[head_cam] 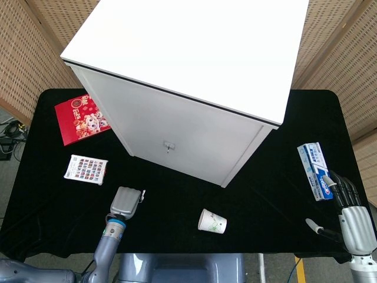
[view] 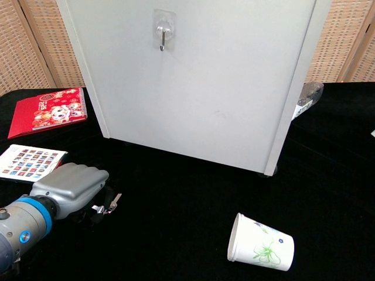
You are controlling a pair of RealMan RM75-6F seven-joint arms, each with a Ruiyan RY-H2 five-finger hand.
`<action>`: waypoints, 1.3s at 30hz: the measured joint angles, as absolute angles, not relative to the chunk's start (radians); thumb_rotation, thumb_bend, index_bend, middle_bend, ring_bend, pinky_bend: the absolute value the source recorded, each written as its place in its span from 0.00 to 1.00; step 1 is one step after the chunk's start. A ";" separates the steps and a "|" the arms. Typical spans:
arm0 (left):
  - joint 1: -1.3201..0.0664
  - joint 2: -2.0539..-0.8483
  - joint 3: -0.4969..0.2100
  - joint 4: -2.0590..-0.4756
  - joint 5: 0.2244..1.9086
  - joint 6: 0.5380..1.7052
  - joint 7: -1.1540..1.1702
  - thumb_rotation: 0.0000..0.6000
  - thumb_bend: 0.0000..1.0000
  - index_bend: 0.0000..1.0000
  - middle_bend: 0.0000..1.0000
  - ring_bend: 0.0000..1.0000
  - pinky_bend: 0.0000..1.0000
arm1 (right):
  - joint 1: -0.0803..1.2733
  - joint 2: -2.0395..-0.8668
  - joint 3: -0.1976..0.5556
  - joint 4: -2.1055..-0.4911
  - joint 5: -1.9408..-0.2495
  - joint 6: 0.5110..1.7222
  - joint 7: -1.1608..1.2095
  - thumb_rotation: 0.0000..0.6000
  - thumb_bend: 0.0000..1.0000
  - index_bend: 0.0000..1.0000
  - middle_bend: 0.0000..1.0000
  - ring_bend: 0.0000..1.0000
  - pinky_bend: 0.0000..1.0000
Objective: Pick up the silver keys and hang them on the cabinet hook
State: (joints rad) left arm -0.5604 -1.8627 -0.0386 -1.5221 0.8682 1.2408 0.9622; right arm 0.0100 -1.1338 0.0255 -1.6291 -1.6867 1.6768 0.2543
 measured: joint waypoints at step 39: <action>-0.542 -1.922 -0.036 -1.442 0.944 1.261 0.956 1.00 0.53 0.54 0.91 0.85 0.76 | 0.008 -1.130 0.028 -1.619 -1.692 1.691 0.282 1.00 0.10 0.02 0.00 0.00 0.00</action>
State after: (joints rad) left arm -0.5422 -1.9216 -0.0362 -1.4417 0.9439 1.2614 0.9556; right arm 0.0082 -1.1299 0.0275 -1.6192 -1.6925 1.6909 0.2821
